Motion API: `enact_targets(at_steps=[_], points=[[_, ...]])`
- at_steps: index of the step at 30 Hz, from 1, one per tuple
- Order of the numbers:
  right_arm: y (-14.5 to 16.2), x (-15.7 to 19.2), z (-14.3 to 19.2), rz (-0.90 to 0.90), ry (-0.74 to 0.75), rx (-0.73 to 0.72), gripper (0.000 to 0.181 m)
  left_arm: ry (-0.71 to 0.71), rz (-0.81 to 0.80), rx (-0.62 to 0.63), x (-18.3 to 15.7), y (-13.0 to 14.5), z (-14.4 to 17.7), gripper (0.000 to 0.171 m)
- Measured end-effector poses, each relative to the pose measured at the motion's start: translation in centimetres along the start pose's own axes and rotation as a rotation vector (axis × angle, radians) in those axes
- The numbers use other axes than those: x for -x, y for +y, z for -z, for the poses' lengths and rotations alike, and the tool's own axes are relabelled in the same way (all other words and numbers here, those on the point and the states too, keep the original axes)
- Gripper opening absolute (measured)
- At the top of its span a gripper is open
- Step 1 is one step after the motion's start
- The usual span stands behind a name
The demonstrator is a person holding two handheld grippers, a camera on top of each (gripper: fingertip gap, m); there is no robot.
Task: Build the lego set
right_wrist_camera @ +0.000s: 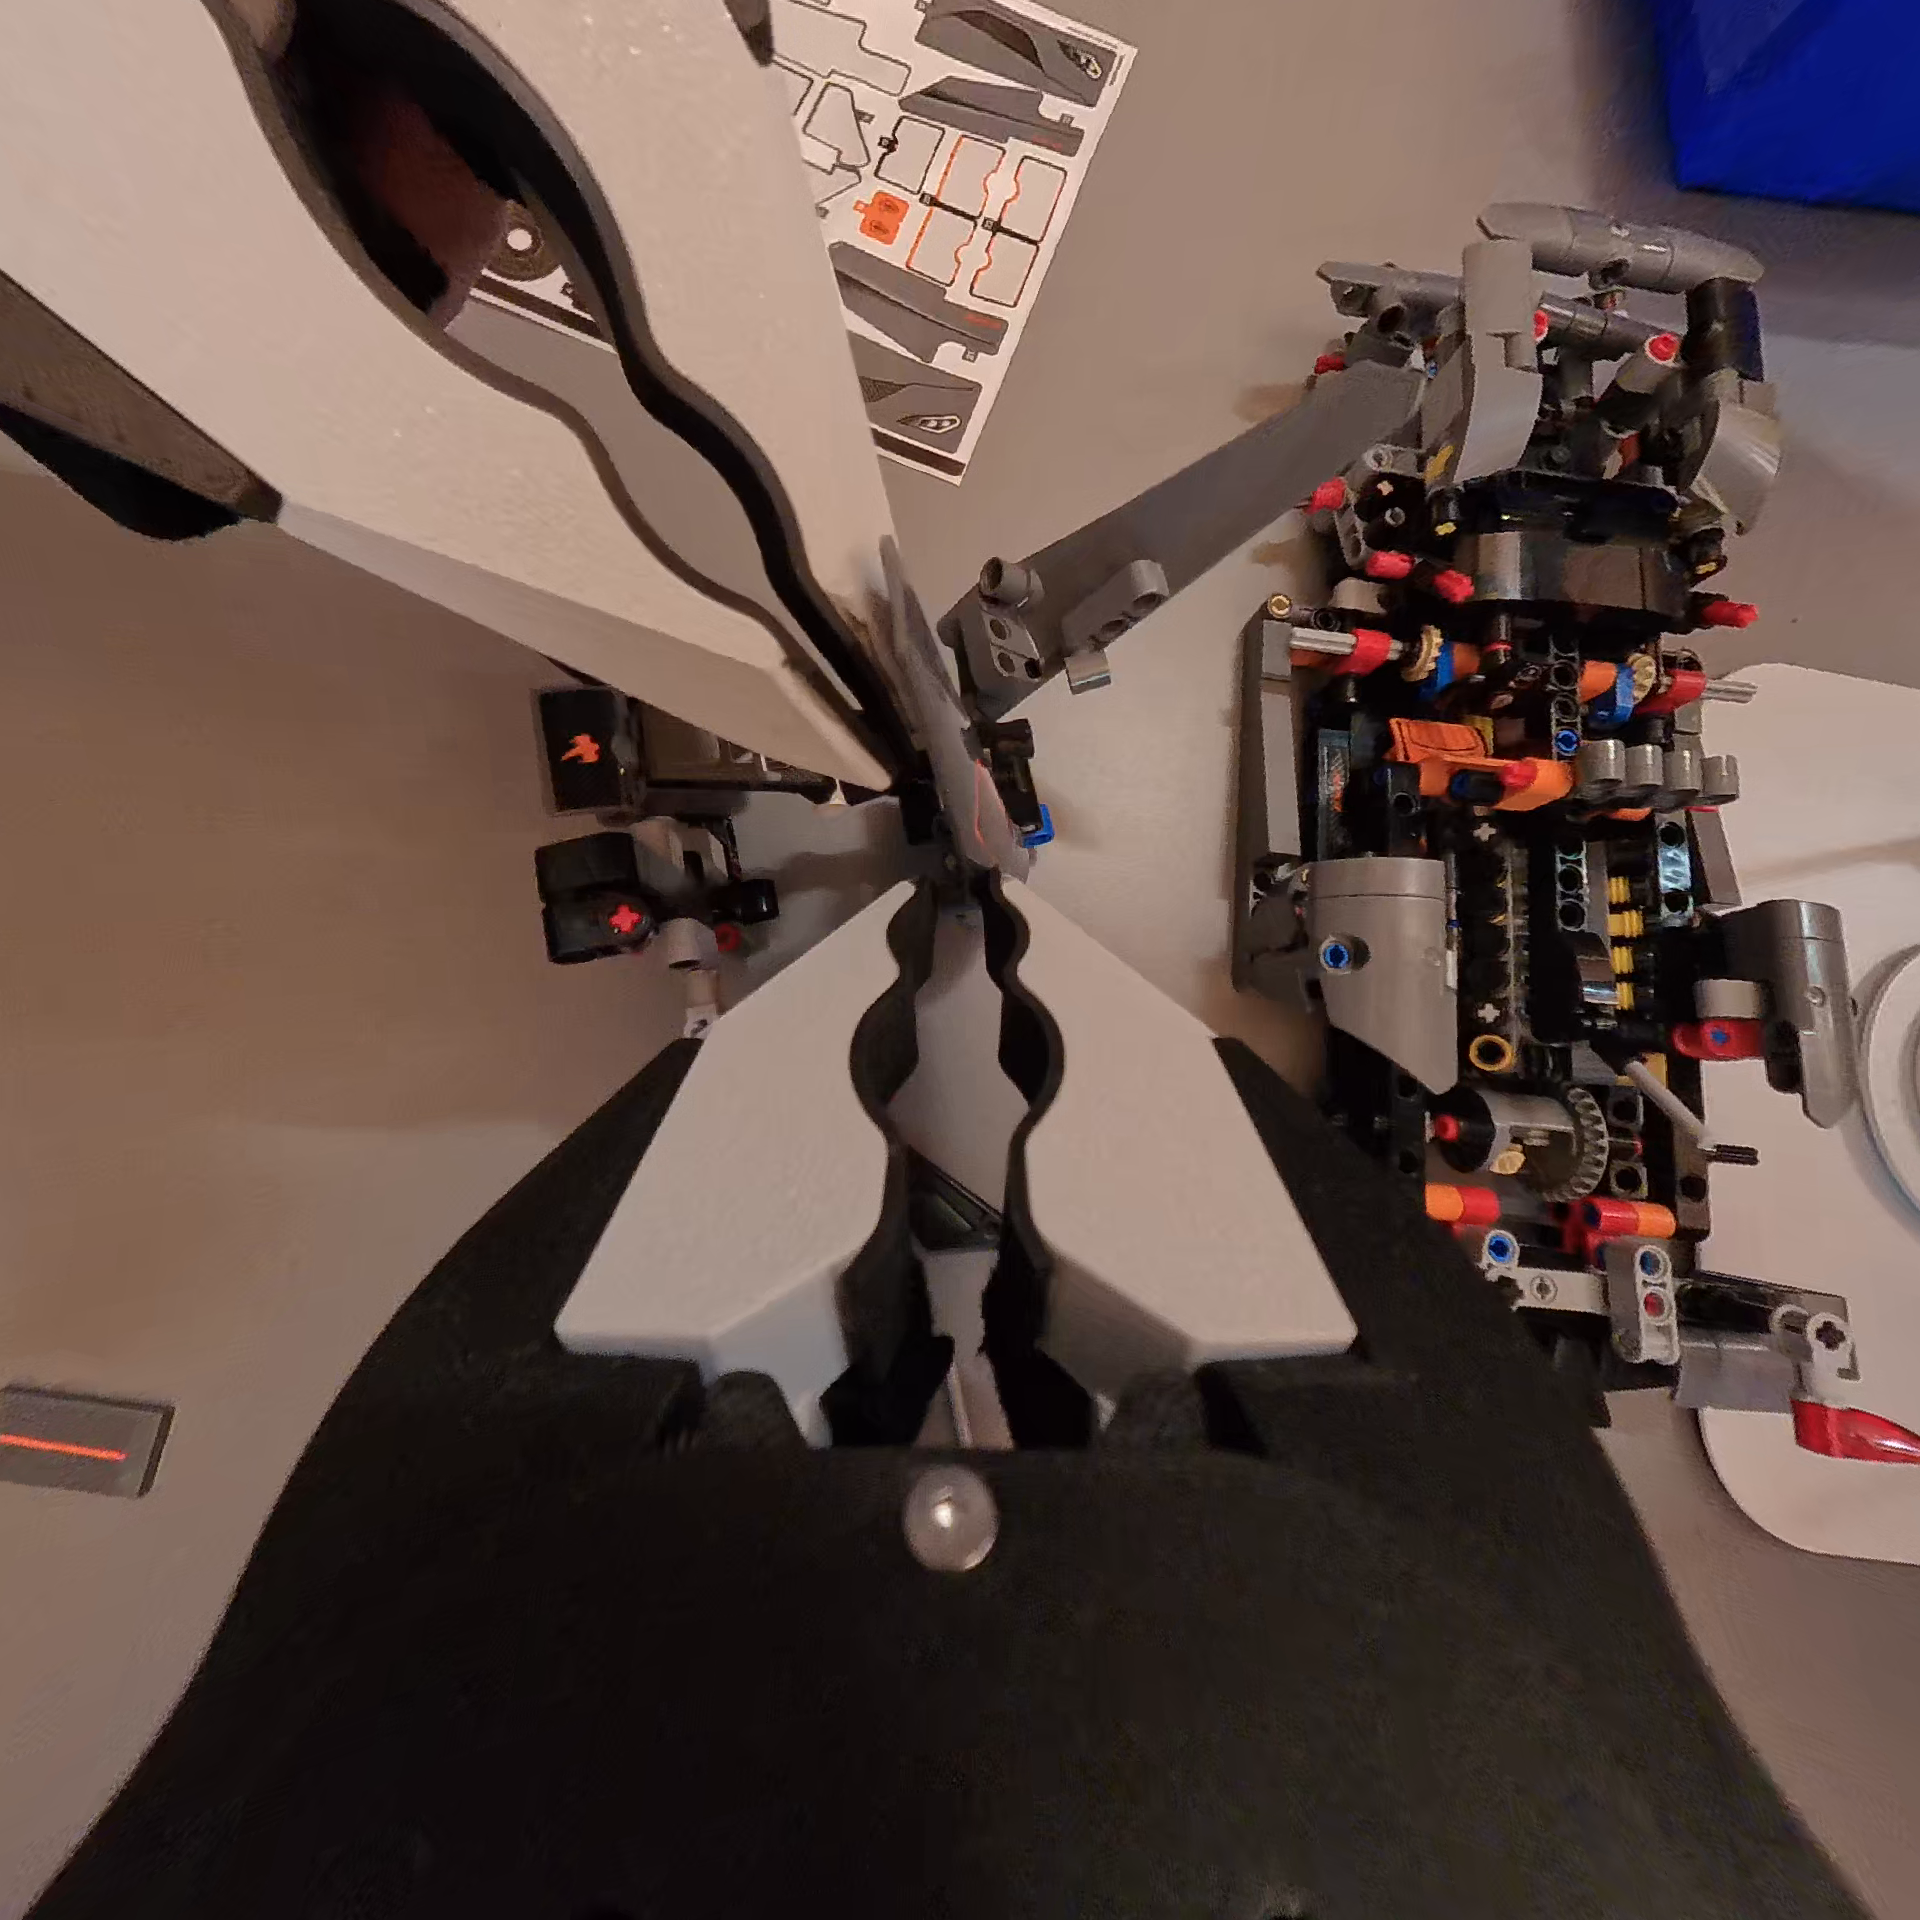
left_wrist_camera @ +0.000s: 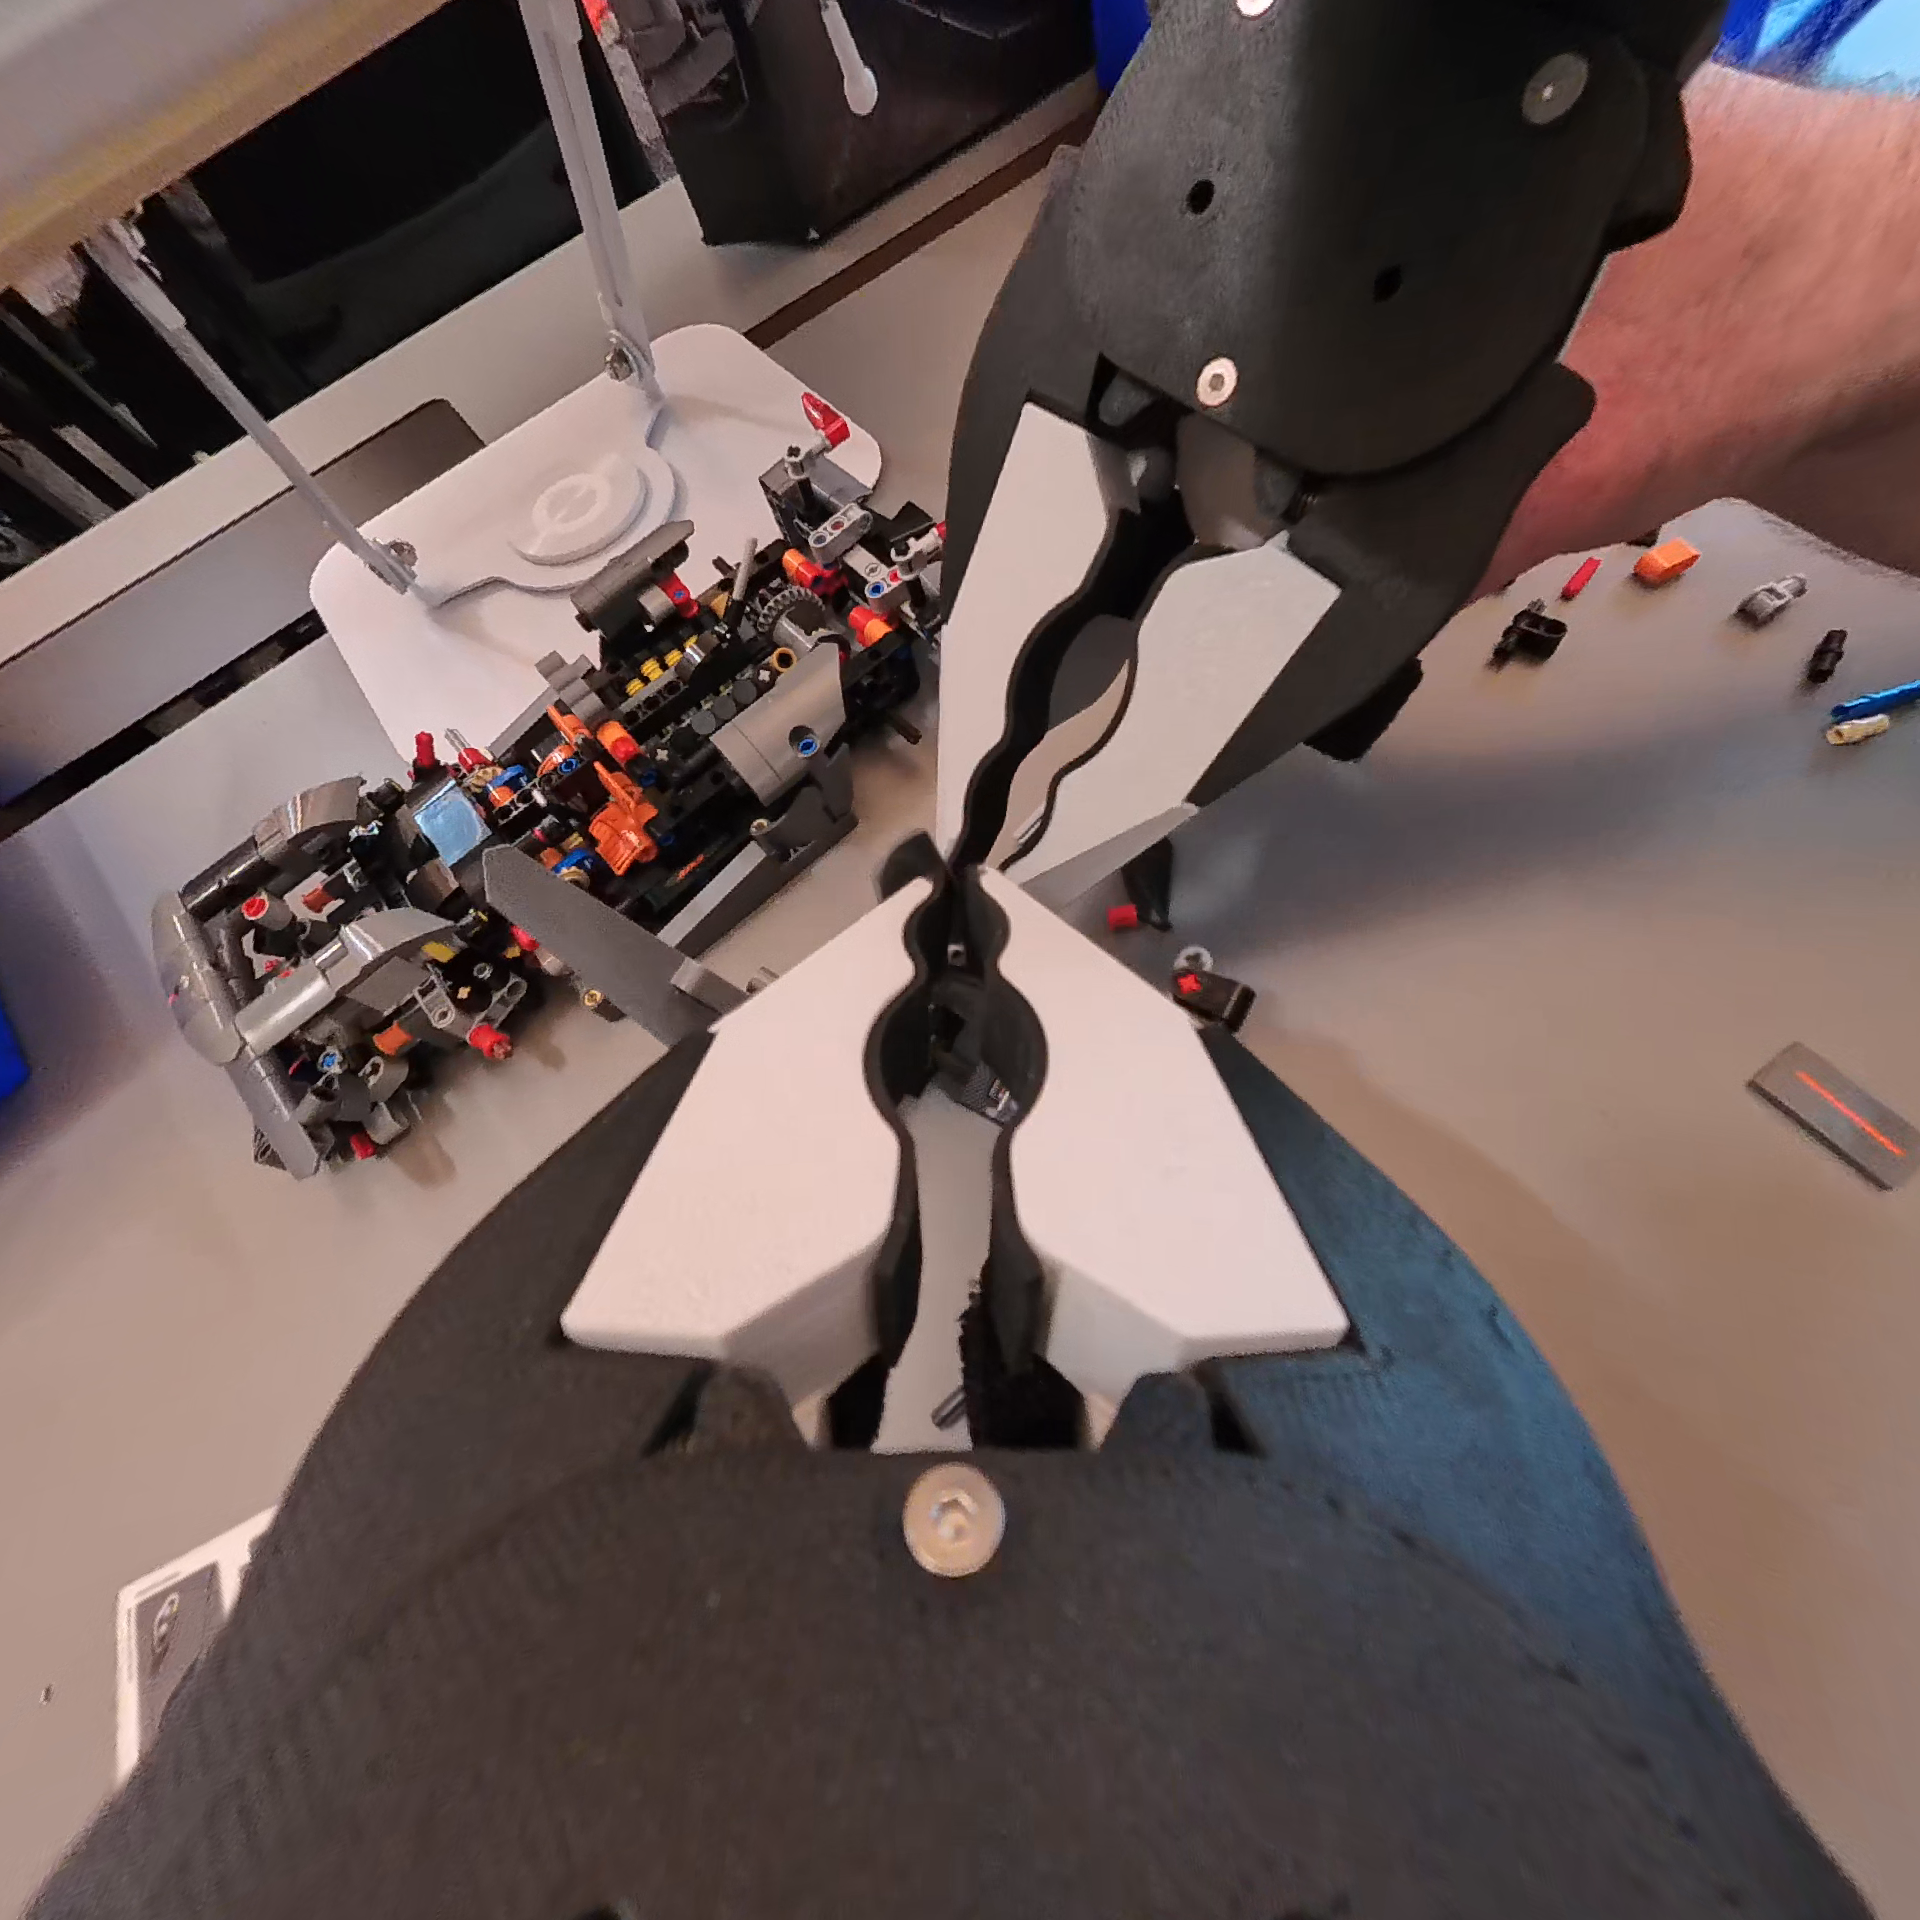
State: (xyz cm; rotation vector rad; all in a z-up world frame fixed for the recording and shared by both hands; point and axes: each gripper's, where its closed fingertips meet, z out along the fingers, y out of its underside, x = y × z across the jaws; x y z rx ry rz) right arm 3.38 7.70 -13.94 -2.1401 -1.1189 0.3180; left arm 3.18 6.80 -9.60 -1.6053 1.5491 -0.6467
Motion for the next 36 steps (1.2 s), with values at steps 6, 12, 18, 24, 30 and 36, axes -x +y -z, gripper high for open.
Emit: enact_targets(at_steps=[6,12,18,24,30,36], points=[[0.0,0.5,0.2,0.014,-0.026,0.008,0.015,0.010,0.020,-0.006,0.1,0.3,0.5,0.000],[-0.7,0.6,0.7,0.025,-0.030,-0.021,0.027,0.023,0.027,-0.009,0.3,0.3,0.4,0.000],[-1.5,0.1,0.4,-0.001,0.000,-0.089,0.004,0.024,-0.008,0.004,-0.3,0.3,0.2,0.002],[-1.6,0.0,0.3,-0.048,-0.020,-0.109,0.003,-0.115,-0.031,0.058,1.1,1.9,1.7,0.023],[-1.6,-0.2,0.3,-0.107,-0.037,-0.121,0.002,-0.095,0.070,0.126,-0.2,4.9,1.9,0.027],[-1.5,-0.3,0.5,-0.122,-0.038,-0.113,0.001,-0.082,0.053,0.131,-0.9,5.2,1.7,0.023]])
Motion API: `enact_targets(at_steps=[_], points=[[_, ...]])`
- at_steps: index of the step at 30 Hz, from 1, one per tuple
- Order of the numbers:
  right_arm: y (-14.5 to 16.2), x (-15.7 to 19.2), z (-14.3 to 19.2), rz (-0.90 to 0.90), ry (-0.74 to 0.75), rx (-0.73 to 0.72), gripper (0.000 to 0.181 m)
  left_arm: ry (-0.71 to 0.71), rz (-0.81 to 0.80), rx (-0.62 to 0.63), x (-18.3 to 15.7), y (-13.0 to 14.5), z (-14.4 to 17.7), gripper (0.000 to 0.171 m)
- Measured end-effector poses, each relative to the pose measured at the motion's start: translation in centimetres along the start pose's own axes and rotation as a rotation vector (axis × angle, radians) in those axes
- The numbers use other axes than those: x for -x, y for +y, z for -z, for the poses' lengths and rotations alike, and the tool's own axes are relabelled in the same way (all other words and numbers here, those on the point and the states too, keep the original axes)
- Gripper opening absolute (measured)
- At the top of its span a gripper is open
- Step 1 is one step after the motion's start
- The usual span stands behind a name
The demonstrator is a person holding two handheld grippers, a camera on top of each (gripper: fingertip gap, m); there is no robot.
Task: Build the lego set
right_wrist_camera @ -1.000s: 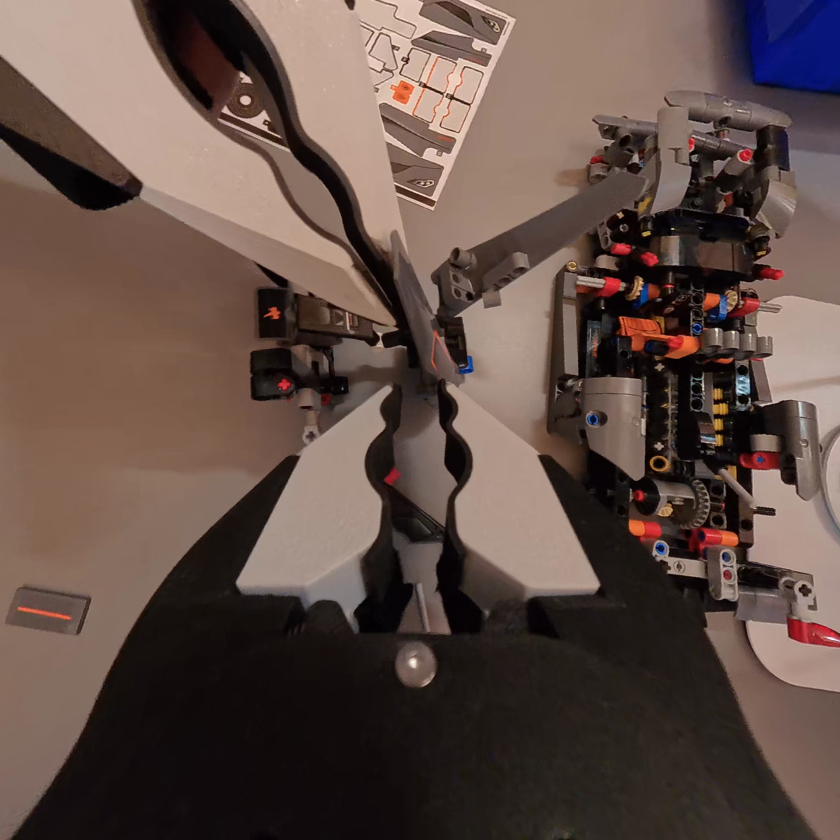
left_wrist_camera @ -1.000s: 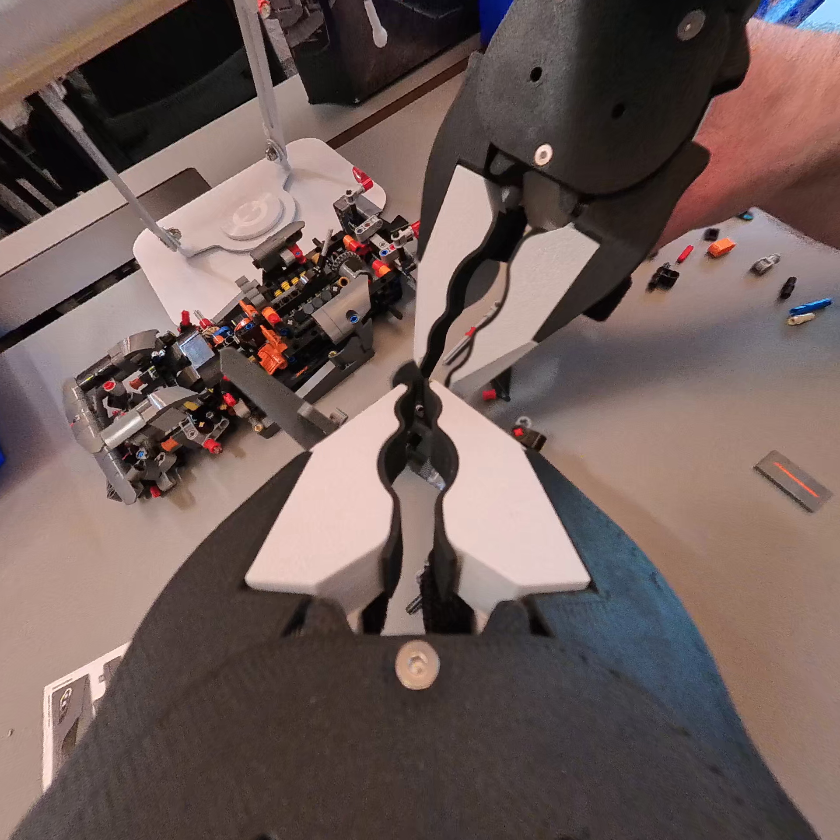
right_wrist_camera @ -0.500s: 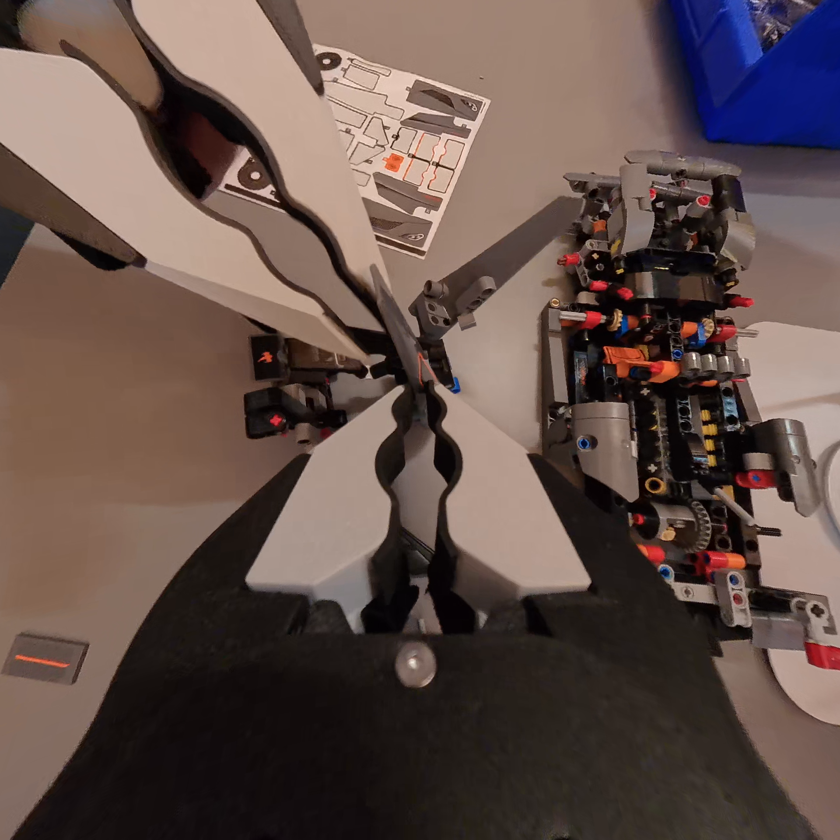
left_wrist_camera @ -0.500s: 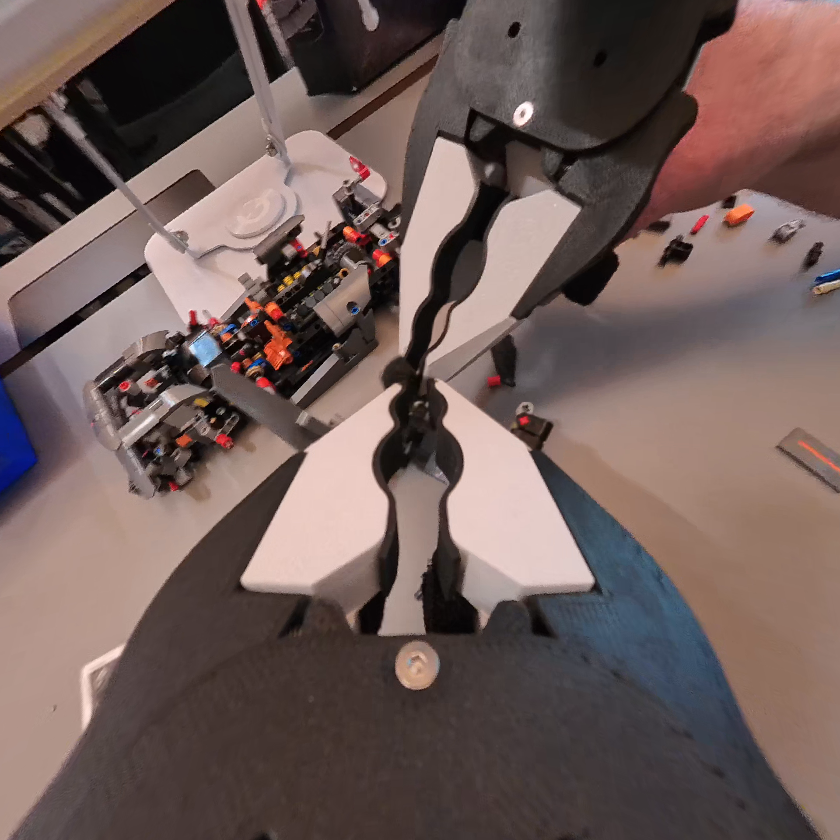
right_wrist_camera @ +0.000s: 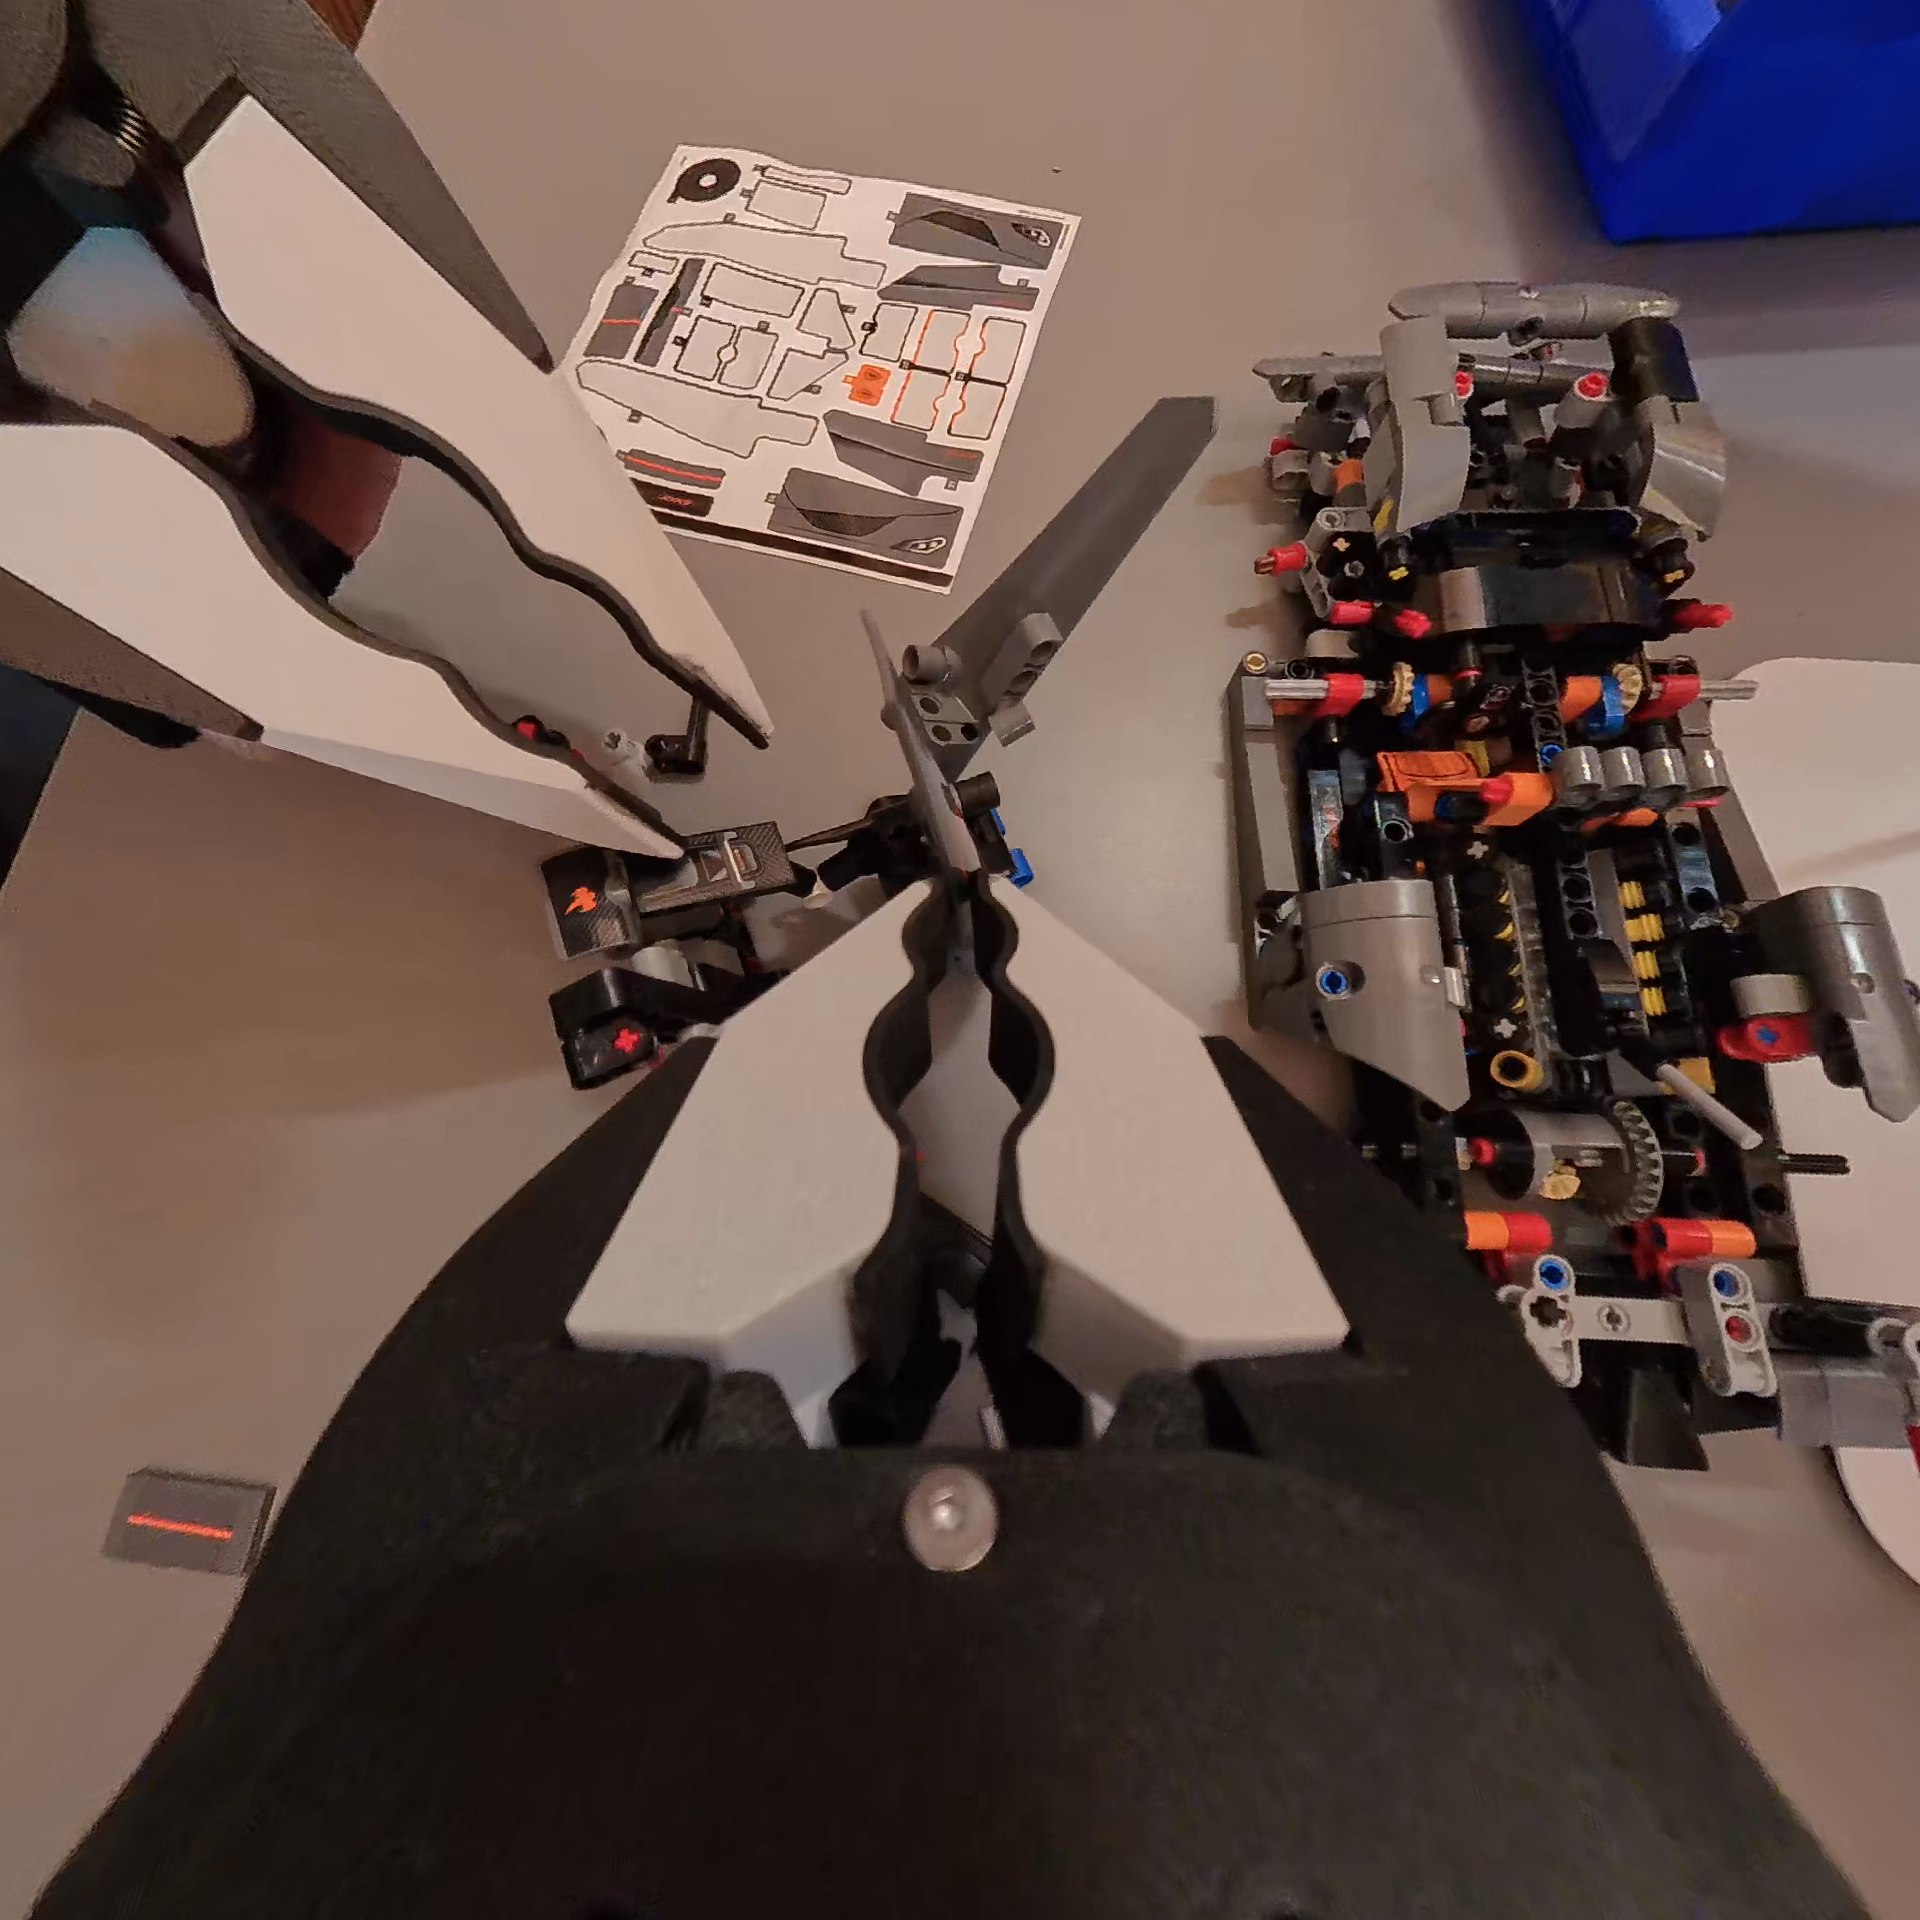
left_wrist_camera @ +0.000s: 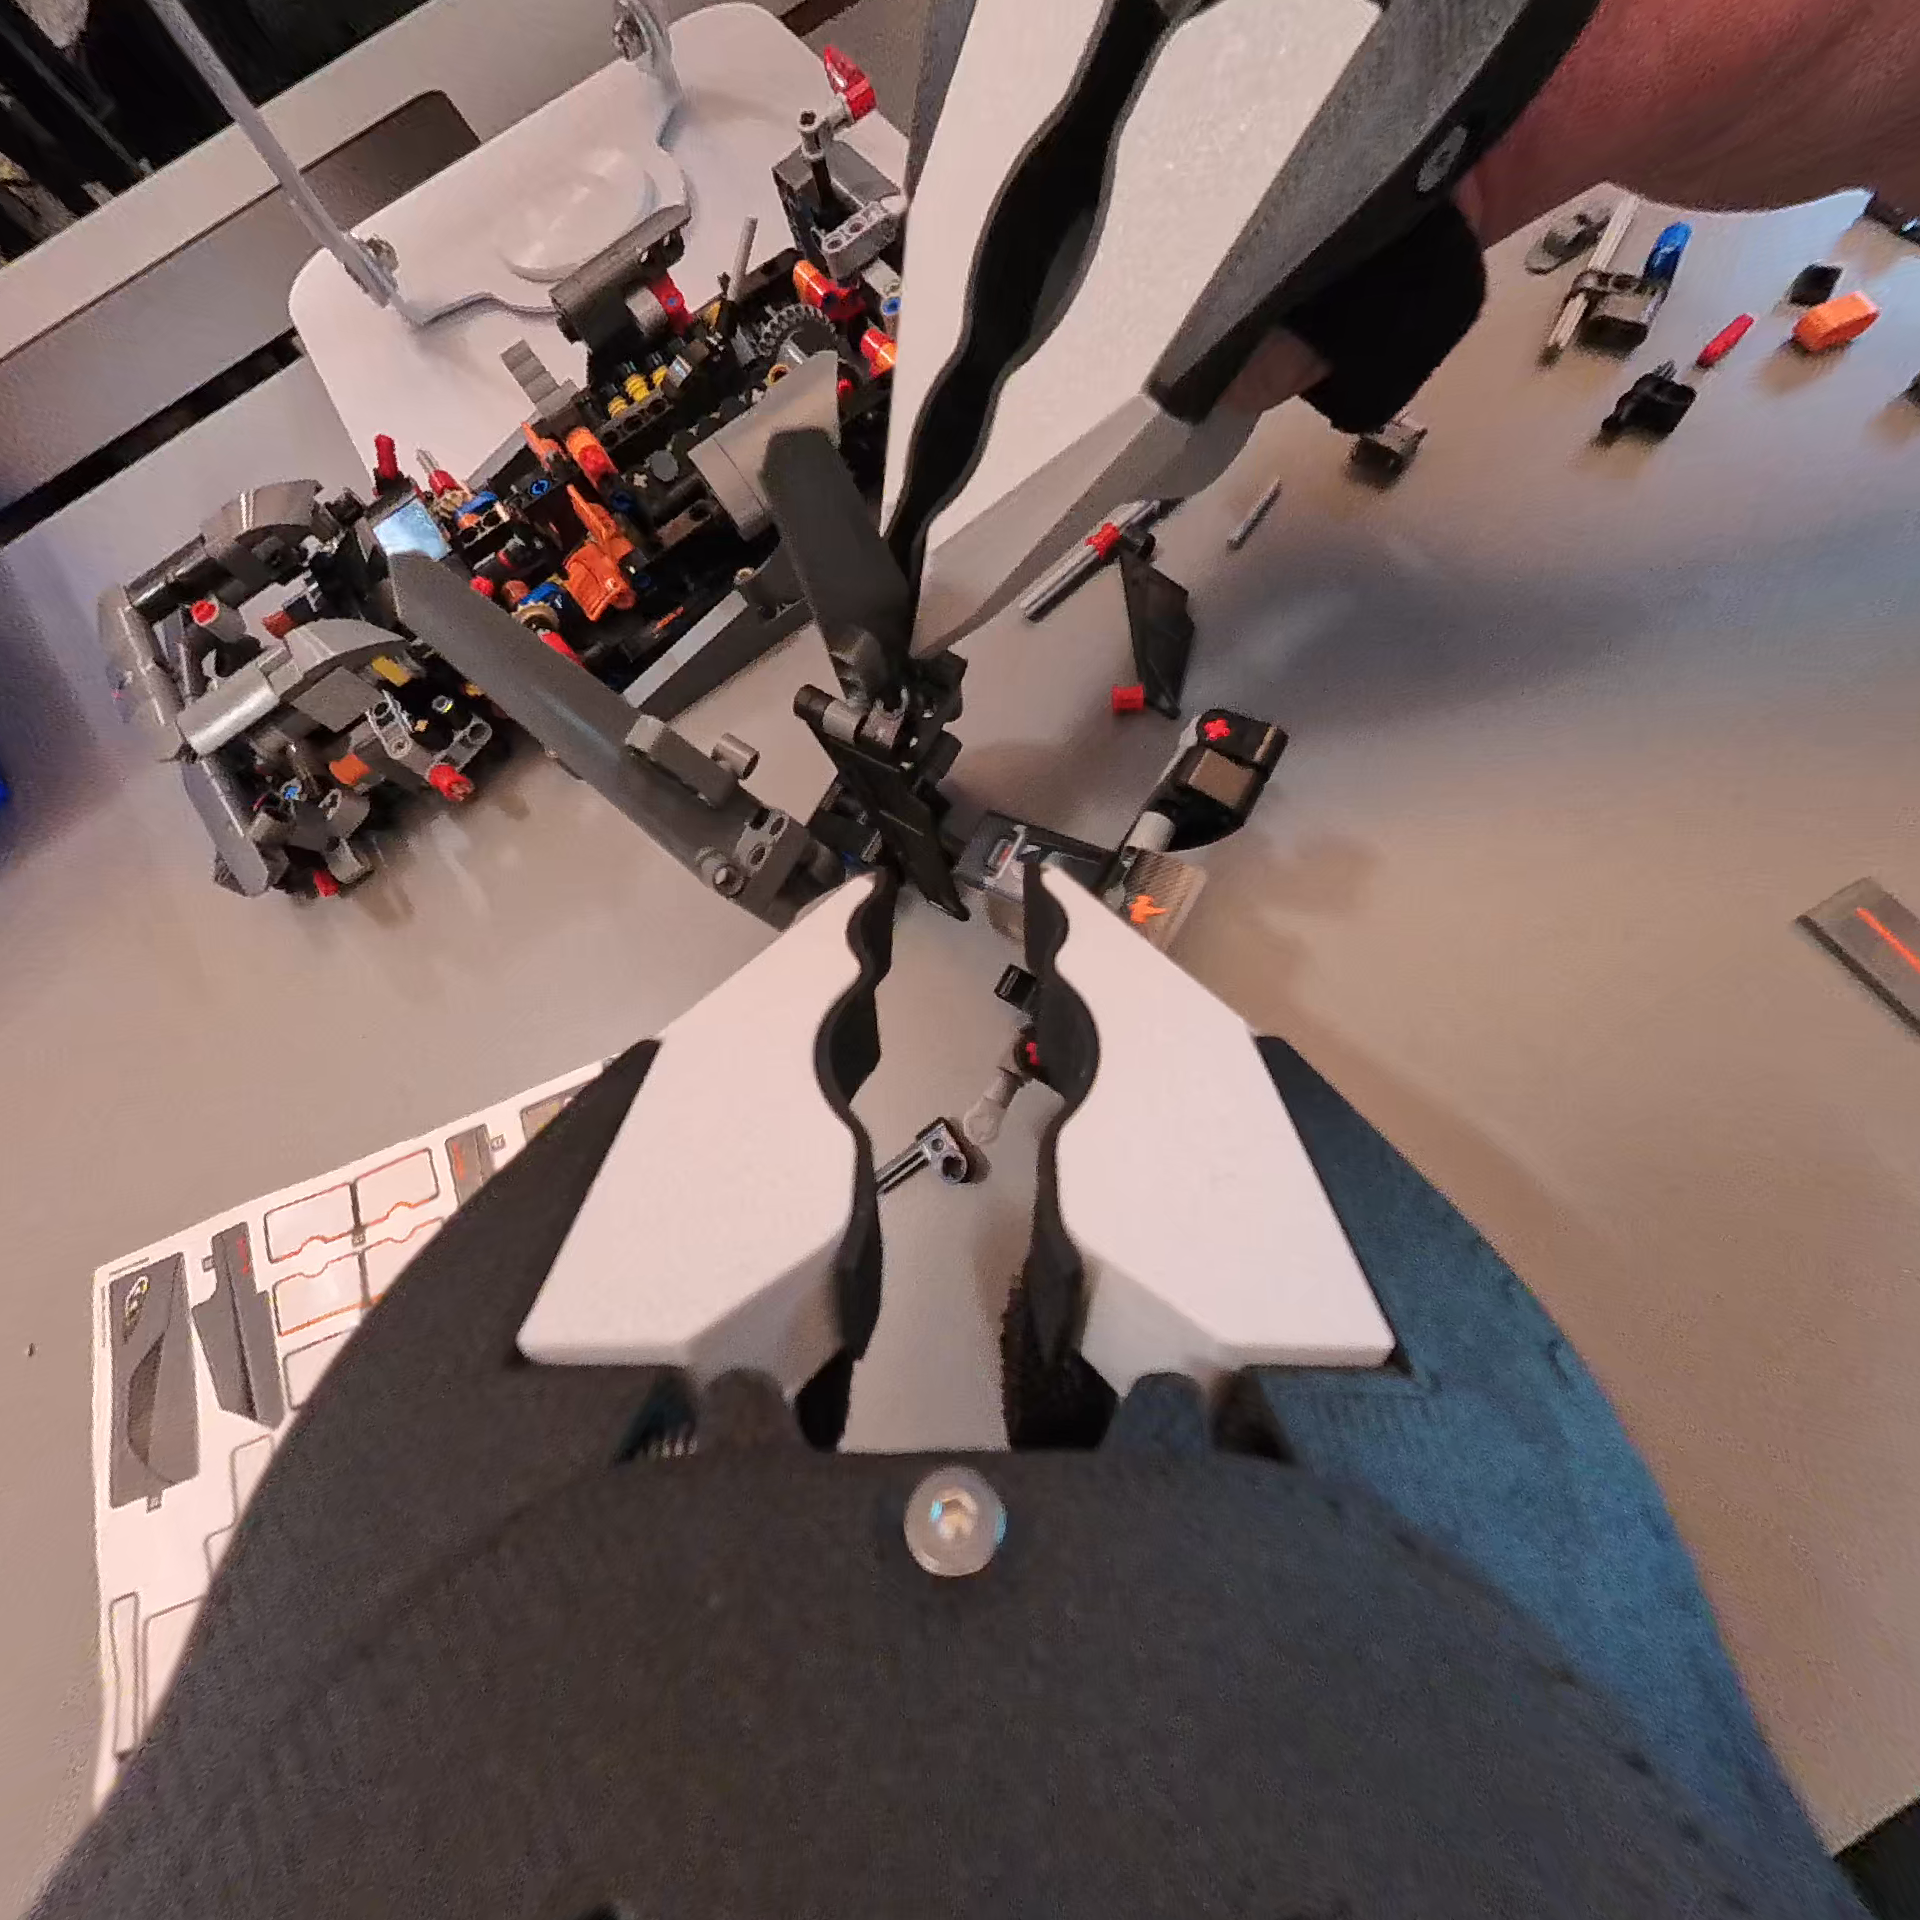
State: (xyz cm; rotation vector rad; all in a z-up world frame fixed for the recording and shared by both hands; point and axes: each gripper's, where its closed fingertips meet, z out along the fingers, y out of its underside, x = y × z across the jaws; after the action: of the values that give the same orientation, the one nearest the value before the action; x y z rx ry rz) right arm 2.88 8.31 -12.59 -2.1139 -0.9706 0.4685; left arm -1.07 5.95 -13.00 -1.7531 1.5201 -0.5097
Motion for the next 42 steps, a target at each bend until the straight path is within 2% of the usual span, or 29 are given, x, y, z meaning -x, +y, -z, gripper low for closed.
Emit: enact_targets(at_steps=[3,11,16,23,26,31,35,42], points=[[0.0,-0.1,0.1,-0.046,-0.018,-0.008,0.001,0.018,-0.022,-0.002,-0.6,0.0,0.0,0.017],[0.5,-0.1,0.4,-0.222,-0.110,-0.014,0.000,0.017,-0.129,0.058,-2.7,2.1,-0.6,0.022],[0.6,-0.2,0.5,-0.320,-0.166,-0.043,0.000,0.017,-0.118,0.064,-3.1,3.0,-0.9,0.022],[0.7,-0.1,0.6,-0.317,-0.185,-0.041,0.000,-0.042,0.043,-0.055,0.6,0.5,0.4,0.024],[0.8,0.0,0.6,-0.319,-0.194,-0.042,0.000,0.018,0.140,-0.090,1.2,-0.1,-0.6,0.023],[0.7,-0.1,0.5,-0.307,-0.191,-0.048,0.000,0.134,0.244,-0.117,1.2,-0.5,-1.7,0.005],[0.5,-0.3,0.3,-0.296,-0.174,-0.063,0.000,0.161,0.295,-0.117,1.5,-0.4,-1.8,0.005],[-0.1,-0.5,-0.2,-0.331,-0.164,-0.111,0.000,0.246,0.478,-0.124,2.2,0.1,-2.0,0.004]])
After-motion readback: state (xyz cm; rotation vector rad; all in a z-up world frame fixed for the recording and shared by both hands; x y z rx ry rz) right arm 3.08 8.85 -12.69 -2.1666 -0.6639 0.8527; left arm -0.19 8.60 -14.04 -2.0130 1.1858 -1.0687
